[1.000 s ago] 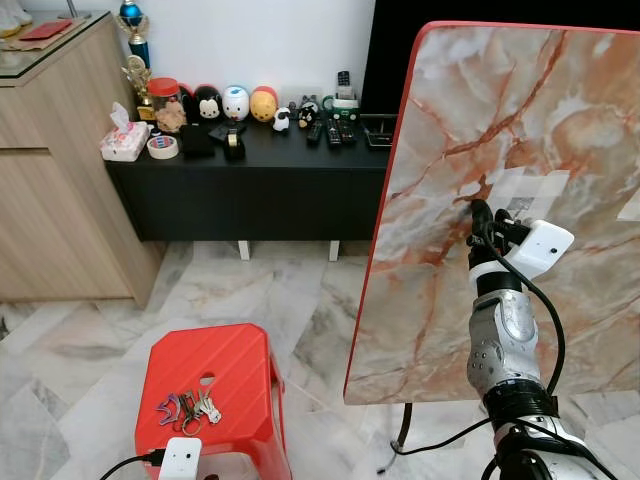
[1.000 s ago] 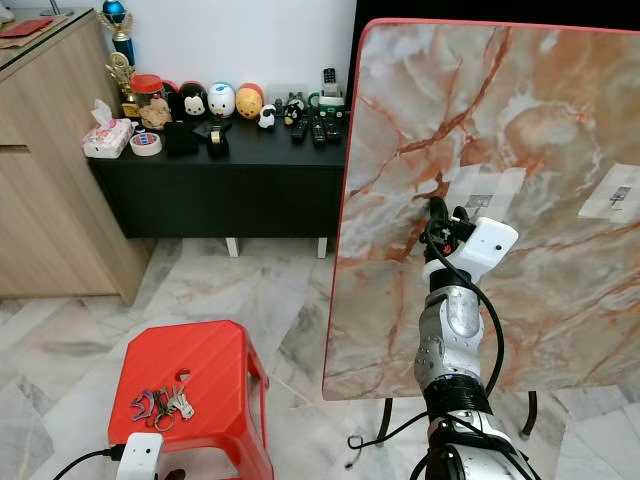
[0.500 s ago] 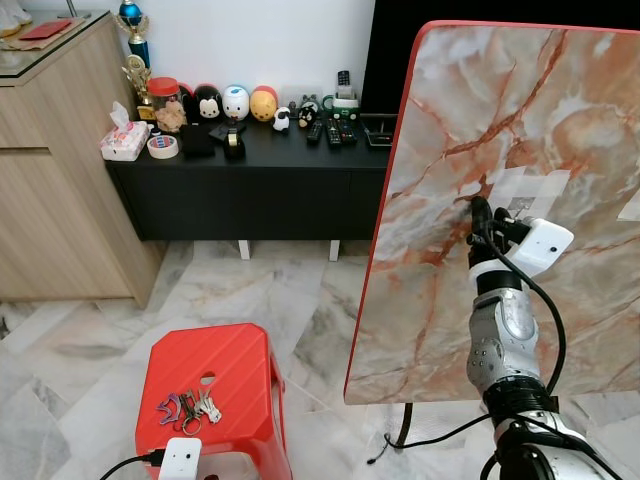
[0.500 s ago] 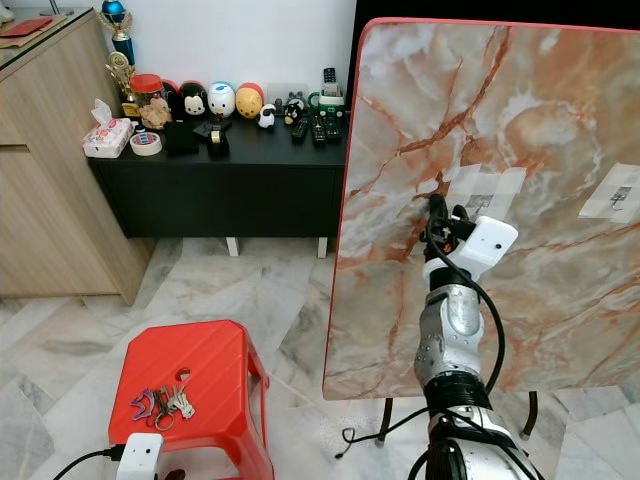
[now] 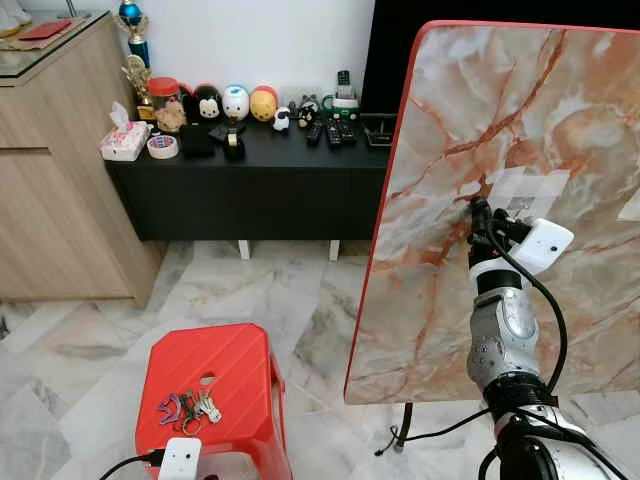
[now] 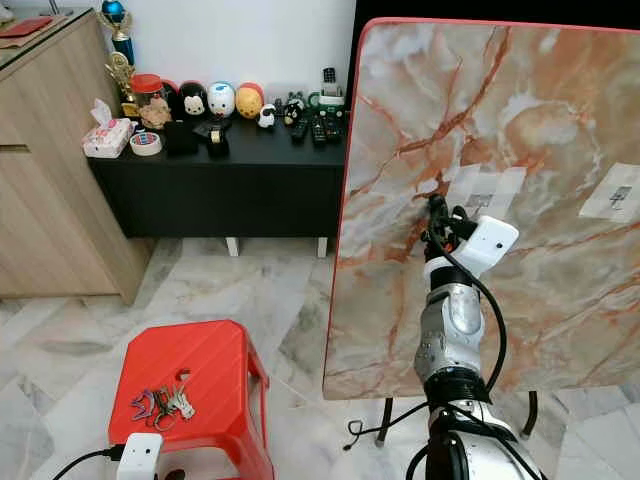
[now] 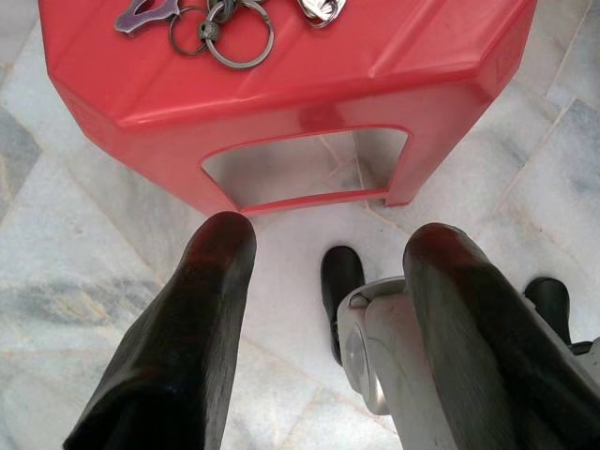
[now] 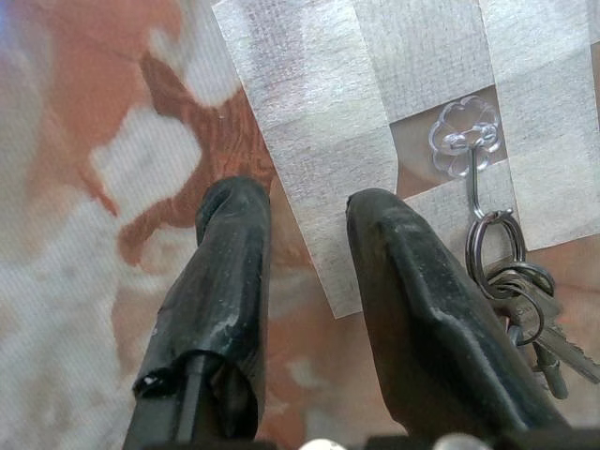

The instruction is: Hang keys on a hook

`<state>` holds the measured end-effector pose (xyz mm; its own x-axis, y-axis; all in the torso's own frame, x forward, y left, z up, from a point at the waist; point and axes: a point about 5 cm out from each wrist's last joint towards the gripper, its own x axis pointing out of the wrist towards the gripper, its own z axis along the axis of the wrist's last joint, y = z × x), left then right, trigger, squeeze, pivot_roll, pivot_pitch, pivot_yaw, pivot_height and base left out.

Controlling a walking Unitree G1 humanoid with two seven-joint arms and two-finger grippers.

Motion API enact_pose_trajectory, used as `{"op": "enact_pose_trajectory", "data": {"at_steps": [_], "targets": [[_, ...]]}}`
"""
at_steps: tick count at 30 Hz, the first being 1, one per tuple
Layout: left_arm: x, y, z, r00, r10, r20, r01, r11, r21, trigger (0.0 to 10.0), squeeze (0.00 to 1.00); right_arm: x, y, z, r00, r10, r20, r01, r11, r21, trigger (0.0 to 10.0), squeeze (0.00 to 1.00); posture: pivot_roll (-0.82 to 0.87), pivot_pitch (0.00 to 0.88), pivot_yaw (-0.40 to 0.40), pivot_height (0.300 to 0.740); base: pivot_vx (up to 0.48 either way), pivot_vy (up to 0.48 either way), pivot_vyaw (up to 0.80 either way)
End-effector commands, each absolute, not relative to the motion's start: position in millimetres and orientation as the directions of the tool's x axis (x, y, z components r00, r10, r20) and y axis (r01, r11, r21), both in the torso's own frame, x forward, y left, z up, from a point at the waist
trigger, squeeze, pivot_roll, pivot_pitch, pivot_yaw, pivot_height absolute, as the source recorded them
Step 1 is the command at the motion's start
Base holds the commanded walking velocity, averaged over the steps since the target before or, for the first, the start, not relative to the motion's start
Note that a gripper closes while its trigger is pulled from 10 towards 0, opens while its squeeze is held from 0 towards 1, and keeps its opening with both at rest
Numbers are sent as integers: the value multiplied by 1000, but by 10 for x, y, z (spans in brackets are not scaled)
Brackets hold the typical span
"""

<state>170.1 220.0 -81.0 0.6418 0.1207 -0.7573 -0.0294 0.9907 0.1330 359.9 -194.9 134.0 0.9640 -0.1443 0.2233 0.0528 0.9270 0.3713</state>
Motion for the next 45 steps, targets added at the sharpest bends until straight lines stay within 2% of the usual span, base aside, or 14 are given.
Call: {"op": "enact_pose_trajectory", "data": {"at_steps": [1, 45], "targets": [[1644, 2203, -837, 623, 122, -773, -14, 989, 145, 10000, 0, 3616, -2004, 1357, 962, -160, 219, 66, 920, 386, 10000, 0, 21, 0, -45, 740, 0, 0, 0], [1674, 2220, -822, 624, 125, -771, 7, 986, 165, 10000, 0, 3518, -2211, 1181, 951, -263, 160, 182, 900, 396, 10000, 0, 32, 0, -31, 740, 0, 0, 0]]}}
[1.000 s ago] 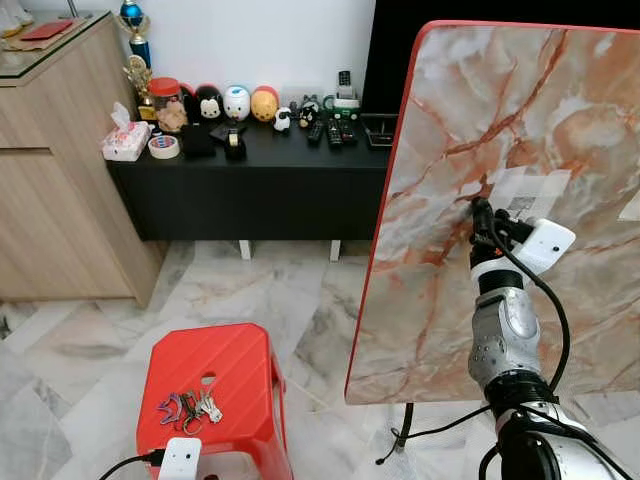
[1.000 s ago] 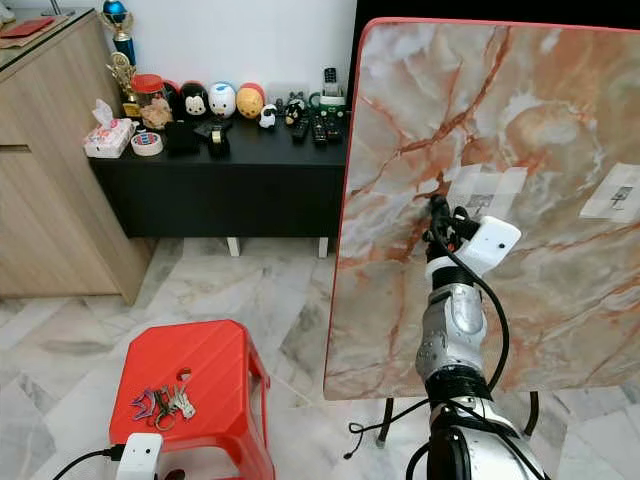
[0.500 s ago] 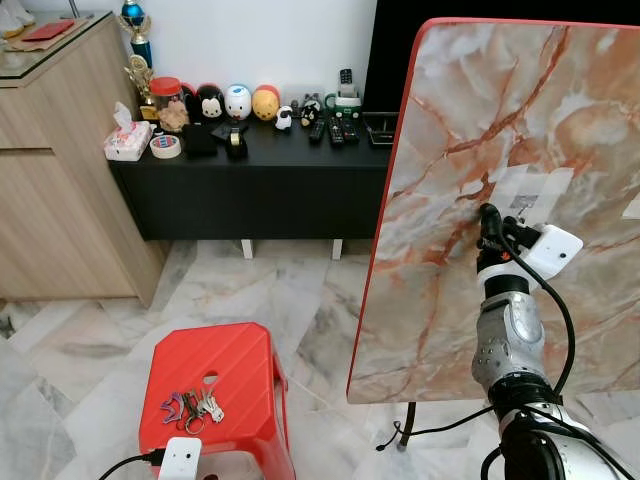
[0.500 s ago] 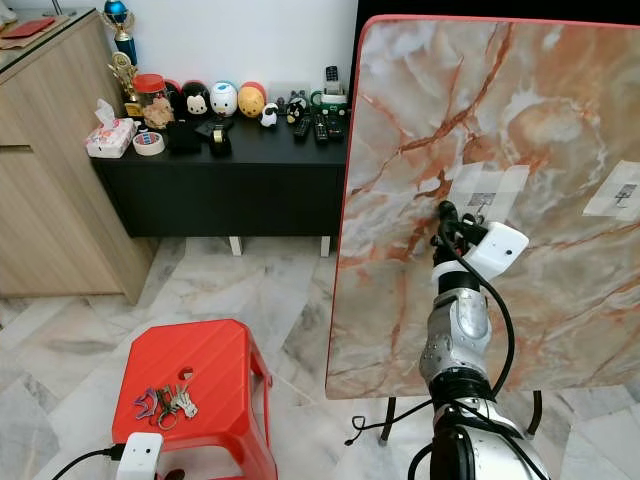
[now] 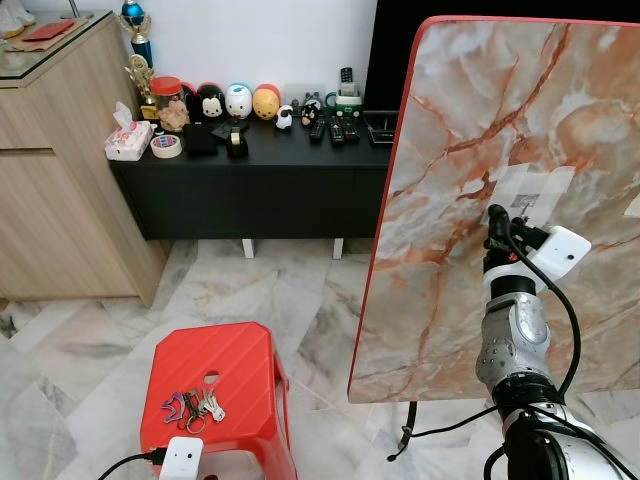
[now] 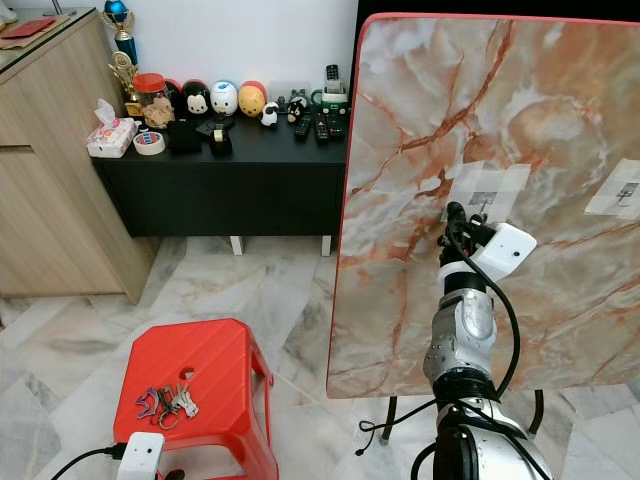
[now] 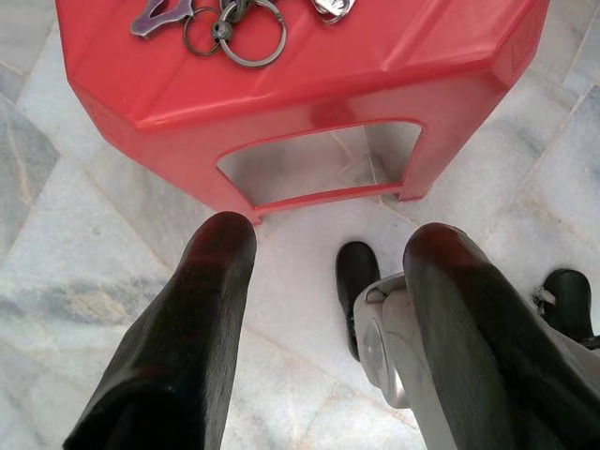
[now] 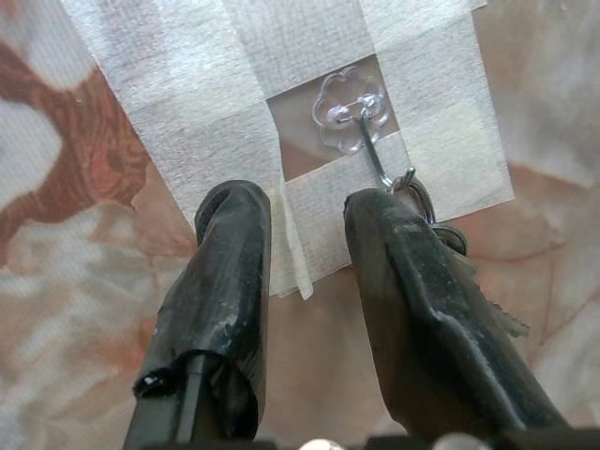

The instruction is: Hang keys on a hook

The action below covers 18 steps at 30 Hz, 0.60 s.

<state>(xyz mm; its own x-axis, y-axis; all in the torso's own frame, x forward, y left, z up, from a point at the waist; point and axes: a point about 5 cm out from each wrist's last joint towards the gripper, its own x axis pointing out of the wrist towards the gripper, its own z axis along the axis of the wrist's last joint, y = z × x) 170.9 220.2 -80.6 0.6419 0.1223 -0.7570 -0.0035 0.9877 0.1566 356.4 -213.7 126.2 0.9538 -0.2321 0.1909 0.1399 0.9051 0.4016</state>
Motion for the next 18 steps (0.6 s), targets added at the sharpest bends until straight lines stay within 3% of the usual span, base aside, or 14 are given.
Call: {"op": "enact_pose_trajectory", "data": {"at_steps": [1, 18], "targets": [[1672, 2222, -823, 624, 125, -772, 7, 986, 164, 10000, 0, 3515, -2214, 1170, 951, -269, 153, 191, 899, 394, 10000, 0, 32, 0, -32, 740, 0, 0, 0], [1649, 2233, -832, 617, 122, -778, 4, 987, 158, 10000, 0, 3452, -2278, 1035, 939, -335, 82, 283, 884, 371, 10000, 0, 31, 0, -35, 740, 0, 0, 0]]}}
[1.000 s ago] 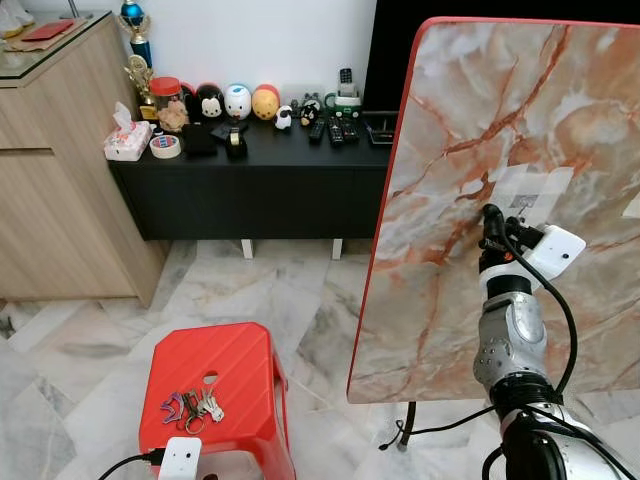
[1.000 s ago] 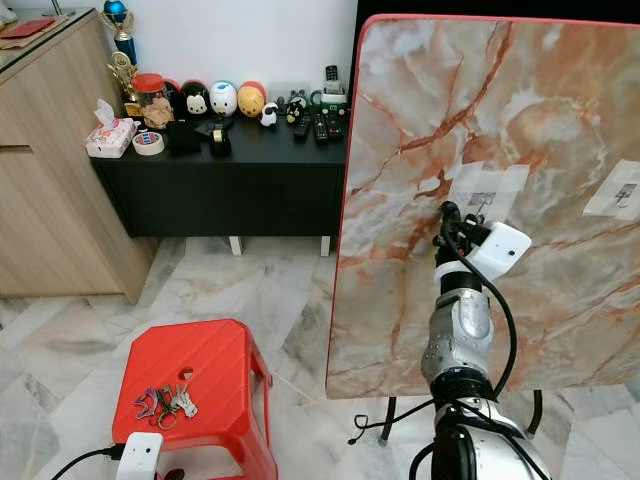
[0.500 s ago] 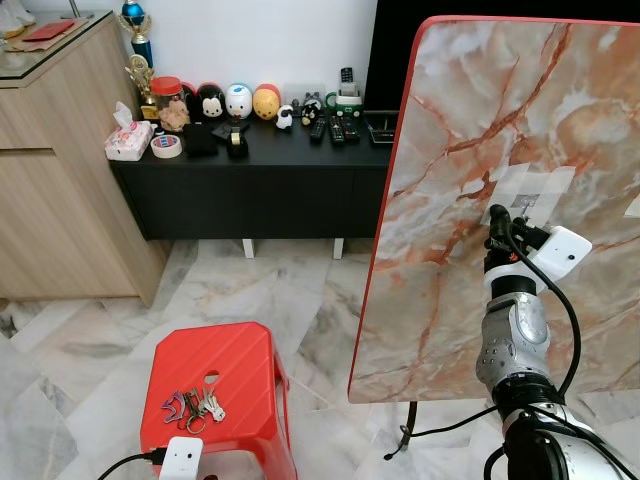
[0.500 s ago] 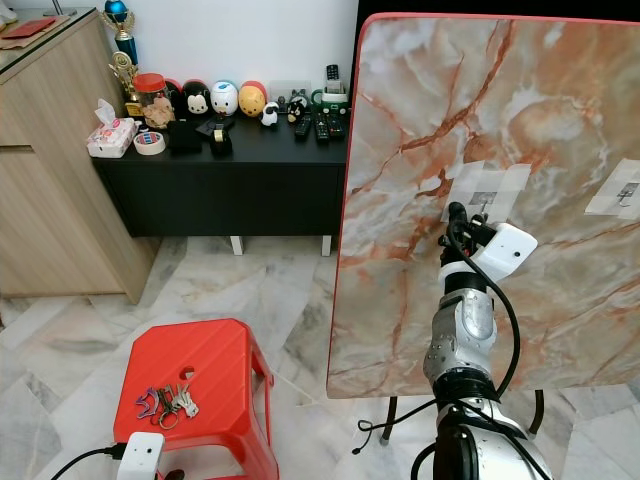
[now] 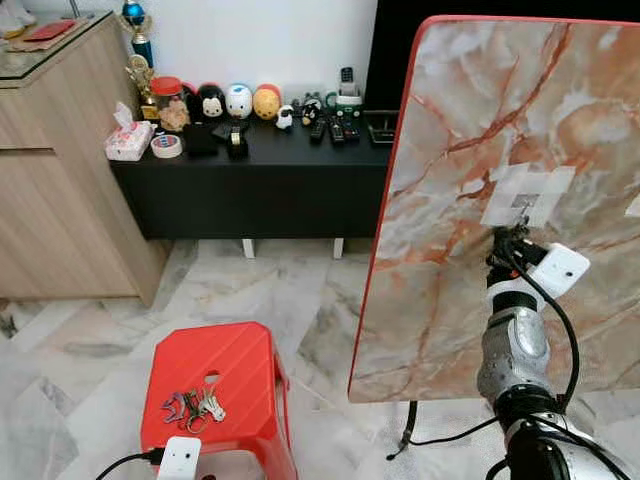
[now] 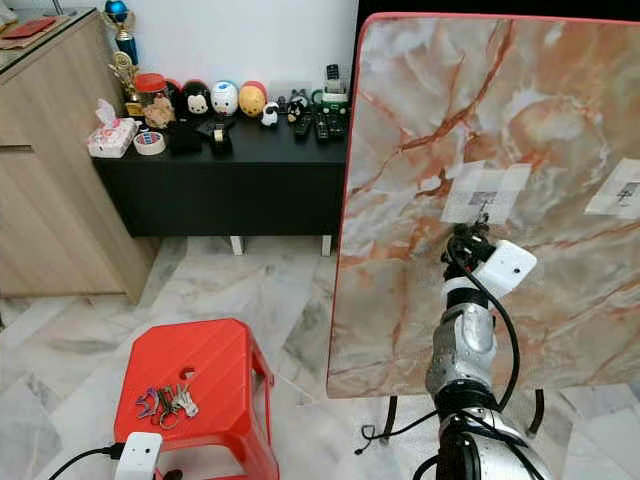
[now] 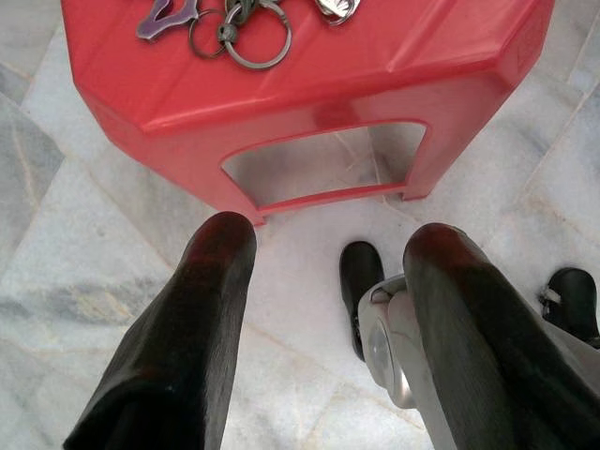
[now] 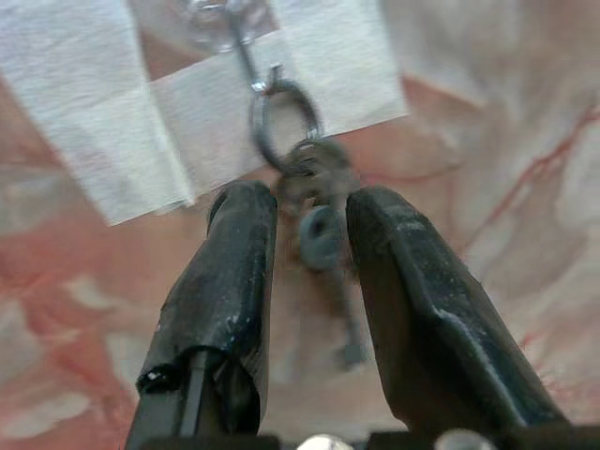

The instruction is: Hang keys on a hook

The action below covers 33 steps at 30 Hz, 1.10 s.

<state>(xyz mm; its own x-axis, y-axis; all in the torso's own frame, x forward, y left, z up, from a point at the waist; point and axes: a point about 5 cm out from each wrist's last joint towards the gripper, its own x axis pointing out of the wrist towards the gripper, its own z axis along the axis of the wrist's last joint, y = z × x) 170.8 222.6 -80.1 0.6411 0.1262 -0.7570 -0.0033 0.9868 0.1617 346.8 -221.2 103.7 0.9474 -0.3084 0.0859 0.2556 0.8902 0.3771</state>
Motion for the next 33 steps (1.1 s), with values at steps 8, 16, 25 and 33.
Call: {"op": "enact_pose_trajectory", "data": {"at_steps": [8, 16, 25, 33], "targets": [[1652, 2237, -829, 617, 122, -777, 5, 987, 159, 10000, 0, 3461, -2229, 1038, 945, -315, 89, 265, 897, 354, 10000, 0, 31, 0, -35, 740, 0, 0, 0], [1651, 2226, -832, 619, 122, -776, 2, 988, 157, 10000, 0, 3250, -2075, 751, 966, -252, 50, 229, 933, 276, 10000, 0, 30, 0, -44, 740, 0, 0, 0], [1647, 2191, -841, 618, 113, -778, 9, 989, 151, 10000, 0, 2736, -1924, 98, 971, -148, -190, 179, 971, 161, 10000, 0, 12, 0, -47, 740, 0, 0, 0], [1660, 2170, -840, 619, 110, -778, 14, 988, 151, 10000, 0, 2229, -1856, -517, 824, -112, -556, 203, 974, 105, 10000, 0, 1, 0, -43, 740, 0, 0, 0]]}}
